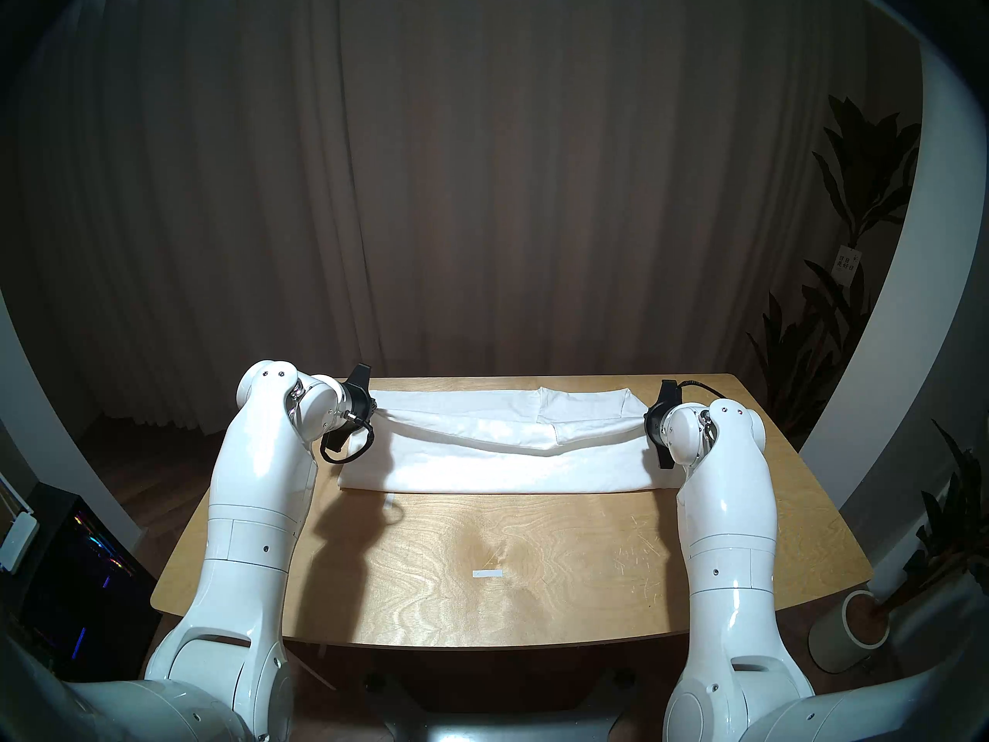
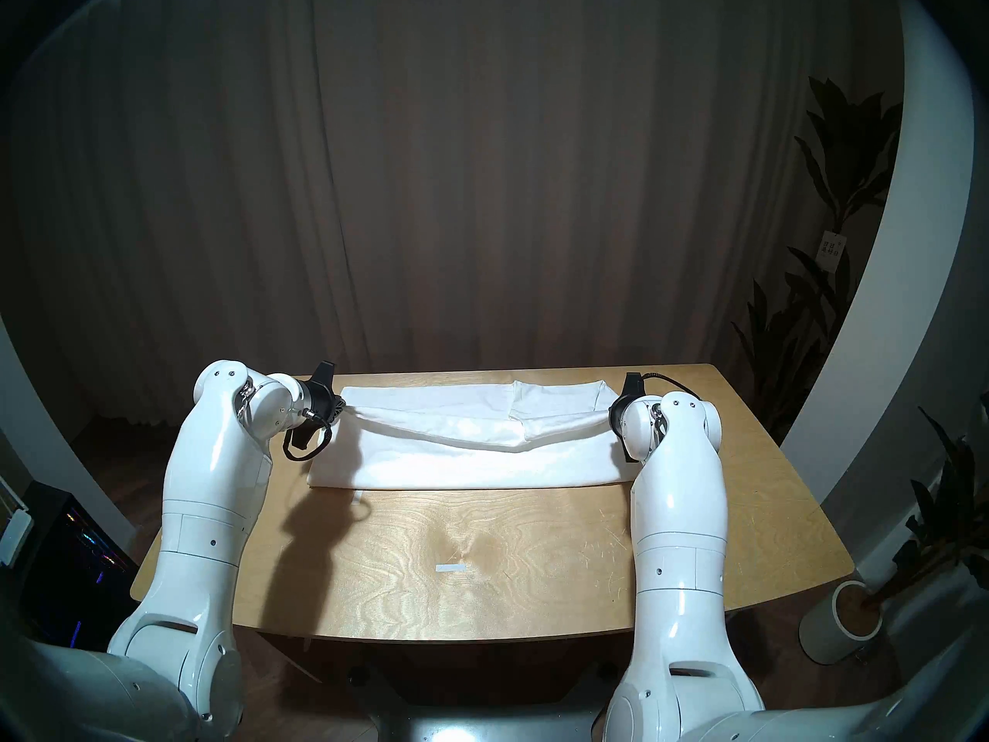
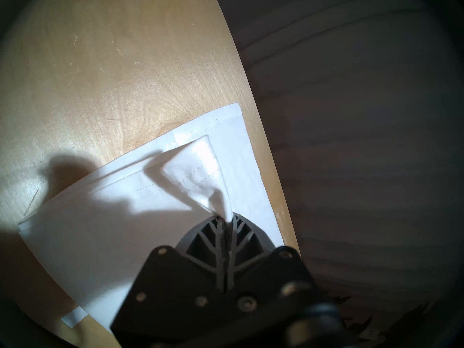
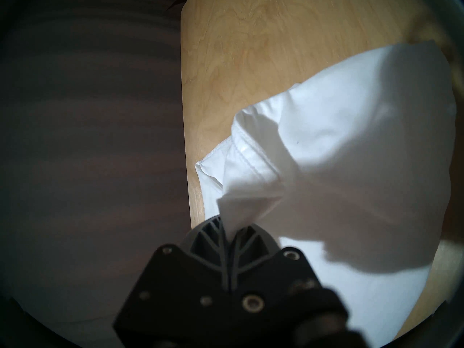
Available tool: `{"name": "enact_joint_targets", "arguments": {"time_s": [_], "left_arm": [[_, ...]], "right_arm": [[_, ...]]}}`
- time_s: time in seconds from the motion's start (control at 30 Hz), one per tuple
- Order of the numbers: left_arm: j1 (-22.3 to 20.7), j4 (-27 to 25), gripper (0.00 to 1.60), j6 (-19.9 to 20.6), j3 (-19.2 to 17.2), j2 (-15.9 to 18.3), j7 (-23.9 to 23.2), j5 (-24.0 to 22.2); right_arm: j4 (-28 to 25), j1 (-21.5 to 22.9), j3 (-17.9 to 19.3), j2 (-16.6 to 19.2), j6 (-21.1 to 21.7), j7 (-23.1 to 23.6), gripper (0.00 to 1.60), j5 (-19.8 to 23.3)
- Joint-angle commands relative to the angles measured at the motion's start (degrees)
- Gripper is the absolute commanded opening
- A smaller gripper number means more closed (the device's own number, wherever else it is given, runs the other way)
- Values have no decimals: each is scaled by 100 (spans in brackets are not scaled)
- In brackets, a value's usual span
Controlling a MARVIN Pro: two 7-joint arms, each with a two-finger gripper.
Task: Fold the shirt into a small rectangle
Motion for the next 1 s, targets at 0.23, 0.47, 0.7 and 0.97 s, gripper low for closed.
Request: {"name": "enact_joint_targets", "arguments": {"time_s": [0.23, 0.47, 0.7, 0.97], "left_arm": [[-898, 666, 0, -151, 228, -83, -338, 204], [-1287, 1132, 0, -240, 366, -172, -437, 309], [-1551, 1519, 0, -326, 462, -233, -544, 417], [-1898, 2037, 0, -431, 491, -239, -591, 507]], "right_arm": [[508, 743, -60, 154, -58, 193, 0, -63], [874, 923, -80, 240, -95, 250, 0, -111], [1183, 1118, -91, 332, -143, 307, 0, -159], [1520, 1377, -70, 388, -264, 295, 0, -189]]}}
